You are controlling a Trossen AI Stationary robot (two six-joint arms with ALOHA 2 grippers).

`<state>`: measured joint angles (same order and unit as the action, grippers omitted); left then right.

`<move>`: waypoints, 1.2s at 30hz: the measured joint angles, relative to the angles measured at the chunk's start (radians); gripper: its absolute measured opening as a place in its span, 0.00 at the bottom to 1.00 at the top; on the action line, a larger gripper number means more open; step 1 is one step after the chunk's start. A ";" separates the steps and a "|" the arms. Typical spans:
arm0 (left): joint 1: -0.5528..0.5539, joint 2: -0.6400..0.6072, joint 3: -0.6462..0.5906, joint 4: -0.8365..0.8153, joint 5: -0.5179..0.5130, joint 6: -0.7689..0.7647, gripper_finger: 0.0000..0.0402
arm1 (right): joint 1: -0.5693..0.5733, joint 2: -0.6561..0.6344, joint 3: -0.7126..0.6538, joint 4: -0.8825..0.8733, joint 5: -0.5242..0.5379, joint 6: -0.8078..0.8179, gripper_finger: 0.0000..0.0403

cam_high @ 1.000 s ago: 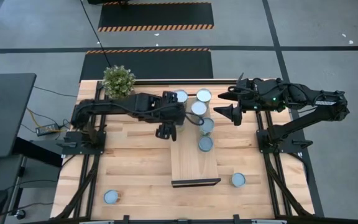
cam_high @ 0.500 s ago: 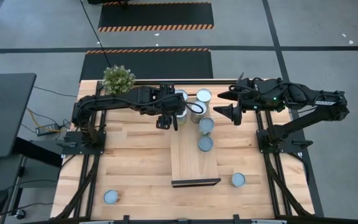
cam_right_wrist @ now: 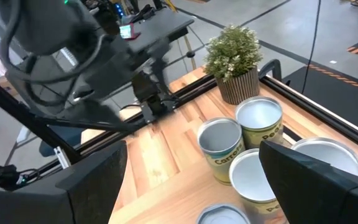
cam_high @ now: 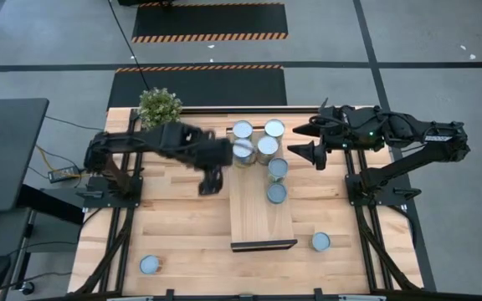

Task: Pick and place cans onto a shelf
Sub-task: Put the canned tomatoes on the shelf

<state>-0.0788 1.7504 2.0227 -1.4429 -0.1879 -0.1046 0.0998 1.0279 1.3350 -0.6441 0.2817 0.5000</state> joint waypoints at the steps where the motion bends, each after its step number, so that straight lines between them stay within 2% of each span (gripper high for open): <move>1: -0.024 -0.006 -0.002 -0.024 0.051 -0.047 0.97 | 0.005 0.000 0.000 0.000 0.000 0.000 0.93; 4: -0.123 -0.017 -0.002 -0.081 0.139 -0.161 0.97 | 0.018 0.000 0.000 0.000 0.000 -0.004 0.93; 8: -0.287 -0.018 -0.002 -0.099 0.162 -0.288 0.97 | 0.032 0.000 0.000 0.000 0.000 -0.009 0.93; 11: -0.410 -0.018 -0.002 -0.098 0.131 -0.405 0.97 | 0.045 0.000 0.000 0.000 0.000 -0.014 0.93; 15: -0.560 -0.018 -0.008 -0.093 0.013 -0.588 0.97 | 0.066 0.000 0.000 -0.003 0.000 -0.025 0.93; 19: -0.669 -0.017 -0.097 -0.054 -0.014 -0.792 0.97 | 0.087 0.000 0.000 -0.007 -0.032 -0.030 0.93; 27: -0.845 -0.016 -0.339 0.216 0.012 -1.115 0.97 | 0.174 0.011 0.000 -0.008 -0.078 -0.017 0.93; 33: -0.925 -0.016 -0.468 0.270 0.118 -1.277 0.97 | 0.257 0.065 0.000 -0.065 -0.069 0.038 0.93; 36: -0.957 -0.016 -0.514 0.280 0.157 -1.310 0.97 | 0.277 0.092 0.000 -0.065 -0.067 0.077 0.93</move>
<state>-1.0363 1.7340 1.5082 -1.1626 -0.0311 -1.4146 0.3768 1.1197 1.3354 -0.7088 0.2147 0.5766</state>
